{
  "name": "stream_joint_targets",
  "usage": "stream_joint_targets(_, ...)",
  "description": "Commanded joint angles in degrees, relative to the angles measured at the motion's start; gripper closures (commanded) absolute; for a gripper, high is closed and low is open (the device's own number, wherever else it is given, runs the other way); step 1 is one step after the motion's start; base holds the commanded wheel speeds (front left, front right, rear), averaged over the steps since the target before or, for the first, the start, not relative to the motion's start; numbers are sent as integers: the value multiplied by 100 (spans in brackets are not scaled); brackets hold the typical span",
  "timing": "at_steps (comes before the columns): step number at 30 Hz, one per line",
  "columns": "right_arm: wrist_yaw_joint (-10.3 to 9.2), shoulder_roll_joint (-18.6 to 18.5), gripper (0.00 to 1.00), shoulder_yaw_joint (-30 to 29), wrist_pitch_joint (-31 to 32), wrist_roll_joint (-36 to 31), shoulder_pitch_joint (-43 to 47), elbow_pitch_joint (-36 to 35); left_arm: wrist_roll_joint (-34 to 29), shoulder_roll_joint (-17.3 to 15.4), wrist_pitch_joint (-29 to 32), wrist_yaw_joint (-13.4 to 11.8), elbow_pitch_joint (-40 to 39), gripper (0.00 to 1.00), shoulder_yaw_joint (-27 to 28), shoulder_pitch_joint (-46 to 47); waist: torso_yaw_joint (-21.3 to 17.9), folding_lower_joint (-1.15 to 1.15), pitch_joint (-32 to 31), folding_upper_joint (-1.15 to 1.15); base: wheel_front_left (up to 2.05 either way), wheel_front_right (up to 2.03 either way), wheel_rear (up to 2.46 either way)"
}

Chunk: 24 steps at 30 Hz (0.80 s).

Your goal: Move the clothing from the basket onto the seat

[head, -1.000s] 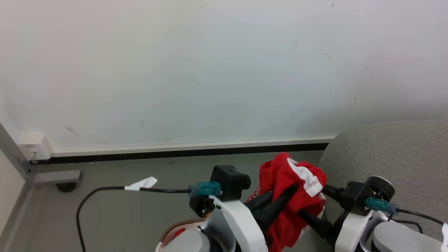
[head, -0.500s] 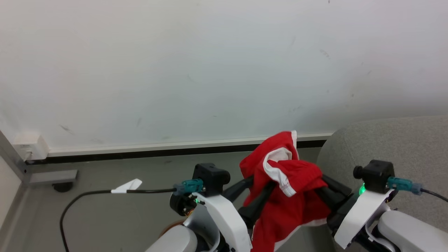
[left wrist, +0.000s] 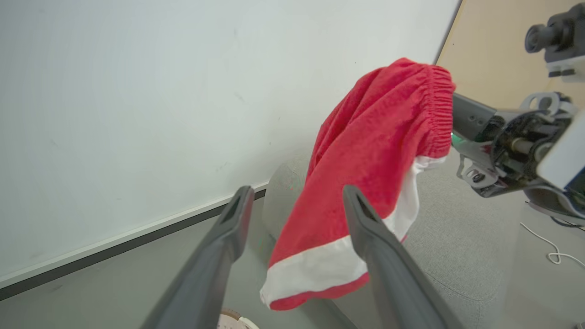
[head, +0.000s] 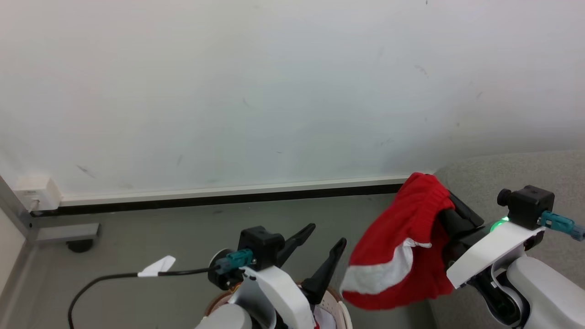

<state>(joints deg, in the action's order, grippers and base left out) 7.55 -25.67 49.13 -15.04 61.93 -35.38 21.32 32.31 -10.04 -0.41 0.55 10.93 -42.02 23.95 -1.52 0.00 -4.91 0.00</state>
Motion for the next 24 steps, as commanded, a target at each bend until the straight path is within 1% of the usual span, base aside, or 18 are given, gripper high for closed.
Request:
stream_joint_targets(1, -12, 20, 100, -88, -20, -105, 106, 19, -48, -42, -65, 23, 67, 0, -12, -85, -10, 0, 10, 0, 0, 0, 0)
stream_joint_targets(5, -12, 57, 100, -217, -20, -200, 196, -6, -52, -21, -138, 23, 166, 0, -21, -68, -74, 0, 39, 0, 0, 0, 0)
stream_joint_targets(11, -12, 39, 100, -329, -21, -289, 184, -58, -25, 43, -249, 42, 255, 0, -46, -30, -273, 0, 97, 0, 0, 0, 0)
stream_joint_targets(16, -12, -1, 100, -458, -21, -349, 132, -130, -9, 60, -281, 56, 277, 0, -74, -3, -559, 0, 184, 0, 0, 0, 0)
stream_joint_targets(22, -12, -60, 100, -628, -20, -428, 125, -216, -64, 59, -294, 63, 230, 0, -119, 74, -1014, 0, 348, 0, 0, 0, 0)
stream_joint_targets(23, -12, -60, 100, -628, -20, -428, 125, -216, -64, 59, -294, 63, 230, 0, -119, 74, -1014, 0, 348, 0, 0, 0, 0)
stream_joint_targets(24, -12, -77, 100, -663, -20, -427, 127, -235, -75, 71, -308, 69, 218, 0, -137, 89, -1093, 0, 379, 0, 0, 0, 0)
